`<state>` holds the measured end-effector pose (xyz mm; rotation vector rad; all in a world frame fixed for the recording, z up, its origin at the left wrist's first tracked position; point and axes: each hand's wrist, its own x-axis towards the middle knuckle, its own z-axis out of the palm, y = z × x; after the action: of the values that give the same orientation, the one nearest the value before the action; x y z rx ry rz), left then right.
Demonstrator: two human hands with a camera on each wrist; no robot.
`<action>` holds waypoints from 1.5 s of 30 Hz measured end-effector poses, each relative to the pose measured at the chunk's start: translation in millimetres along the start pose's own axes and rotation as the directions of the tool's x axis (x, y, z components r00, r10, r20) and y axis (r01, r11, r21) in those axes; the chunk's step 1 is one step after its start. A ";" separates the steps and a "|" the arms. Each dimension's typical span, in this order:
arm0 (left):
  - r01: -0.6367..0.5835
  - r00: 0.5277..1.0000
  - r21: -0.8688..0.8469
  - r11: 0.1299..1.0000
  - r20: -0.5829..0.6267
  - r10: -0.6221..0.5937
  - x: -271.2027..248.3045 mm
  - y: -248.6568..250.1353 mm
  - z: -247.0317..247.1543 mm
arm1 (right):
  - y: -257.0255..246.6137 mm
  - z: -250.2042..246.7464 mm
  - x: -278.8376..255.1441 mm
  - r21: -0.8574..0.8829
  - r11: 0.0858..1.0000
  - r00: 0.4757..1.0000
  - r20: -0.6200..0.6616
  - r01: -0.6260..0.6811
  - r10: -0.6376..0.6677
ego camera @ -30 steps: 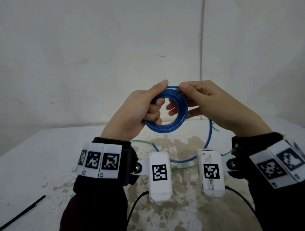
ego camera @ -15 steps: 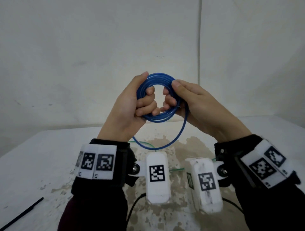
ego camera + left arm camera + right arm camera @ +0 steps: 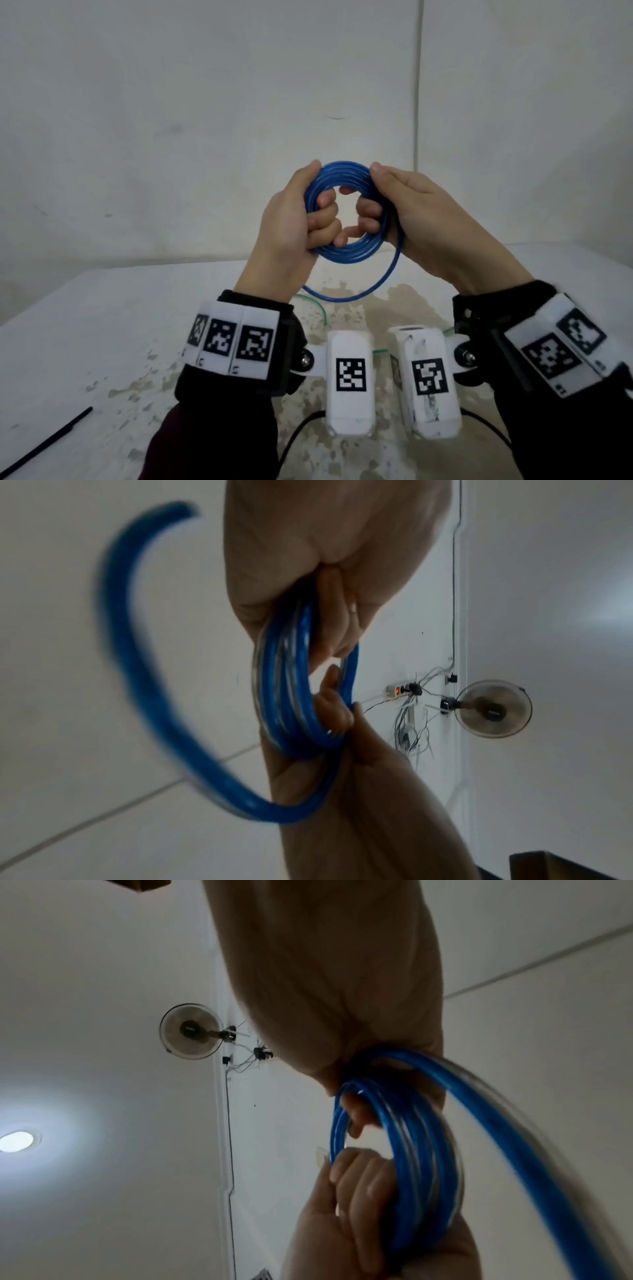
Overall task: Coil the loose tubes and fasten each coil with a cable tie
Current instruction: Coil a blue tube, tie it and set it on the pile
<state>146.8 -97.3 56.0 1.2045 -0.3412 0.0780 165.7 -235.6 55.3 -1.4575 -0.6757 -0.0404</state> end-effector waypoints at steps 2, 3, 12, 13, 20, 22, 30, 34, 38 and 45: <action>0.077 0.992 0.012 0.997 0.099 -0.078 0.1 0.6 -0.7 | 0.3 -1.4 -0.2 -0.066 0.997 0.999 -0.015 0.027 -0.028; 0.117 0.982 0.043 0.992 0.141 -0.122 -0.4 2.1 -2.5 | 0.3 -1.2 -0.5 -0.125 0.991 0.999 -0.009 0.047 -0.049; -0.019 1.000 0.227 0.974 -0.012 0.023 -1.3 -1.7 -3.6 | 6.0 4.5 0.3 -0.297 0.945 0.986 -0.050 0.135 -0.157; -0.069 0.996 0.223 0.972 -0.043 0.081 -0.8 -3.7 -1.1 | 6.8 1.8 0.8 -0.279 0.951 0.983 -0.088 0.130 -0.160; -0.209 0.977 0.301 0.931 0.029 0.210 1.0 -12.8 -4.3 | 7.8 -3.2 3.1 -0.248 0.962 0.989 -0.068 0.114 -0.135; -0.196 0.980 0.336 0.921 0.102 0.172 0.5 -11.5 -8.4 | 8.6 -3.2 4.3 -0.352 0.922 0.978 -0.074 0.159 -0.197; 0.016 0.993 0.383 0.924 0.100 -0.059 -1.5 2.1 -22.5 | 15.2 6.2 3.3 -0.430 0.886 0.985 0.059 0.172 -0.163; -0.028 1.000 0.406 0.913 0.012 0.026 -1.4 3.7 -21.6 | 12.4 3.3 2.8 -0.419 0.896 0.989 0.055 0.147 -0.137; -0.022 0.997 0.341 0.940 -0.058 0.044 -2.6 10.3 -25.3 | 7.6 -12.0 3.3 -0.415 0.904 0.992 -0.026 0.099 -0.121; -0.049 0.989 0.328 0.943 -0.118 0.092 -13.6 35.1 -46.4 | -1.9 -14.7 -2.8 -0.310 0.950 0.999 0.010 0.038 -0.037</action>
<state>135.6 -40.0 69.0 1.5054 -0.2613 0.2843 168.5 -250.5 56.3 -1.7466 -0.7238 -0.1803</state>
